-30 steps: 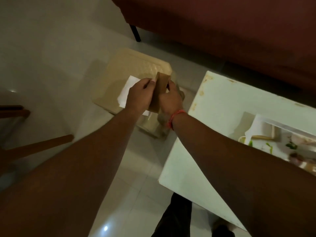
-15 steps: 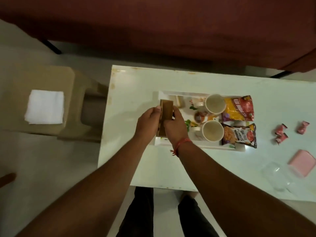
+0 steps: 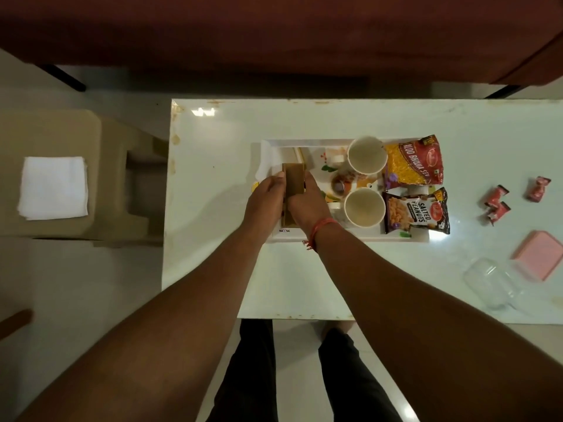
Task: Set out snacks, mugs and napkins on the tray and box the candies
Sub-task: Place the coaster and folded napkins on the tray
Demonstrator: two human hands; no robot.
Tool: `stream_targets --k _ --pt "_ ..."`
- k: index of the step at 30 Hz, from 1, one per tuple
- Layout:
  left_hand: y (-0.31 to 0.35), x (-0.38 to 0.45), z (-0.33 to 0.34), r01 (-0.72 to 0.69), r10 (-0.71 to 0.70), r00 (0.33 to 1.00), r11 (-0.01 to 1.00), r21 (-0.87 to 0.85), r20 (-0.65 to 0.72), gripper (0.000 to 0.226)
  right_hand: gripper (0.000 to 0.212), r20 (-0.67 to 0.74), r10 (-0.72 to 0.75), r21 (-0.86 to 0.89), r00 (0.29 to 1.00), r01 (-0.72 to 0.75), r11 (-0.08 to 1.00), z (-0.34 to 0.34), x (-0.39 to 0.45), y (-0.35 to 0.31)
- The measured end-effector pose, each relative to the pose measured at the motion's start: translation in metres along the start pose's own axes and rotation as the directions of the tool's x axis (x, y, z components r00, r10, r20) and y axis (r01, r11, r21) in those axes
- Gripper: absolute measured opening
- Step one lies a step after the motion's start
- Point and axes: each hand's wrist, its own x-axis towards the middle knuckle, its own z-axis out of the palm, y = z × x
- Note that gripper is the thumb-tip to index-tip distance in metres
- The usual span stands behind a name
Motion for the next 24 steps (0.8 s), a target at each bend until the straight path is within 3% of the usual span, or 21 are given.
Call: stream_targets --k 8,12,14,17,19,21,24 --pt "0.003 0.007 -0.004 0.012 -0.013 1.0 1.0 0.013 0.02 0.051 0.08 -0.02 -0.005 -0.076 1.0 0.003 0.997 0.006 0.012 0.0" --pt "0.003 0.002 -0.013 -0.142 0.157 0.986 0.964 0.223 -0.053 0.052 0.076 -0.047 -0.148 -0.269 0.988 0.13 0.954 0.006 0.004 0.001" --pt "0.003 0.0 -0.027 -0.231 0.286 0.95 0.911 0.34 -0.121 0.045 0.071 -0.056 -0.334 -0.483 0.941 0.267 0.834 0.008 -0.004 0.0" --pt "-0.001 0.005 -0.057 -0.299 0.444 0.885 0.771 0.562 -0.139 0.045 0.062 0.057 -0.533 -0.776 0.844 0.374 0.509 0.015 -0.008 -0.001" --pt "-0.003 0.01 -0.087 -0.3 0.522 0.846 0.64 0.707 -0.114 0.05 0.063 0.151 -0.568 -0.857 0.809 0.393 0.333 0.028 -0.005 -0.005" --pt "-0.006 0.013 -0.124 -0.276 0.579 0.812 0.487 0.828 -0.07 0.057 0.067 0.217 -0.569 -0.876 0.793 0.415 0.245 0.046 -0.001 -0.012" --pt "-0.018 0.017 -0.188 -0.15 0.6 0.798 0.292 0.945 -0.058 0.065 0.071 0.36 -0.565 -0.892 0.742 0.451 0.024 0.082 0.009 -0.022"
